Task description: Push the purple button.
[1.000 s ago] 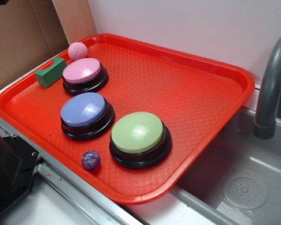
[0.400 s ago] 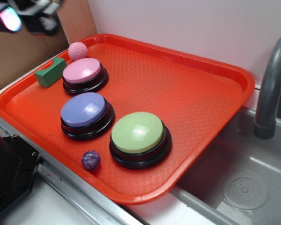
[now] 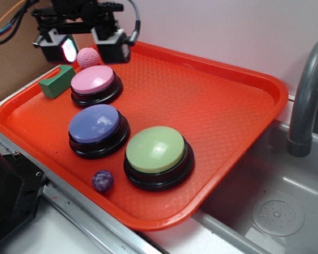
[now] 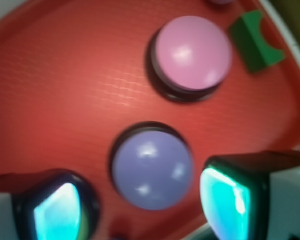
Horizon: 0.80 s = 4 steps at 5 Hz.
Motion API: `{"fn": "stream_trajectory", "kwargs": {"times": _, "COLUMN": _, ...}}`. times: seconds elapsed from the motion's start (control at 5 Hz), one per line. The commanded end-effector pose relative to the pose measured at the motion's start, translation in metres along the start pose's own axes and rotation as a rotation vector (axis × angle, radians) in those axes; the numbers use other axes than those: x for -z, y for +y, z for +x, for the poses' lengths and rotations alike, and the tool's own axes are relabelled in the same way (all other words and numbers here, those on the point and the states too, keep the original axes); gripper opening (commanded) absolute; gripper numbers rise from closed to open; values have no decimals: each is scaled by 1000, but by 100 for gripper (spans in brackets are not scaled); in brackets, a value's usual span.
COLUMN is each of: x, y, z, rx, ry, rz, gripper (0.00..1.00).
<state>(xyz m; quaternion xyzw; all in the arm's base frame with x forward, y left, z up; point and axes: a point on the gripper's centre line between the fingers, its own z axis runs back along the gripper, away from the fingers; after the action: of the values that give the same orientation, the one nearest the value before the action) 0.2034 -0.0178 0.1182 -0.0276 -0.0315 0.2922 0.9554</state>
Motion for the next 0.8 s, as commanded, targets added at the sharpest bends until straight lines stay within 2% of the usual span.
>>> {"fn": "stream_trajectory", "kwargs": {"times": 0.0, "x": 44, "y": 22, "z": -21, "rx": 149, "ry": 68, "rz": 29, "gripper": 100}}
{"fn": "stream_trajectory", "kwargs": {"times": 0.2, "x": 55, "y": 20, "z": -12, "rx": 220, "ry": 109, "rz": 85, "gripper": 100}}
{"fn": "stream_trajectory", "kwargs": {"times": 0.4, "x": 61, "y": 16, "z": -3, "rx": 344, "ry": 118, "rz": 166, "gripper": 100}}
{"fn": "stream_trajectory", "kwargs": {"times": 0.6, "x": 61, "y": 22, "z": 1, "rx": 375, "ry": 112, "rz": 195, "gripper": 100}}
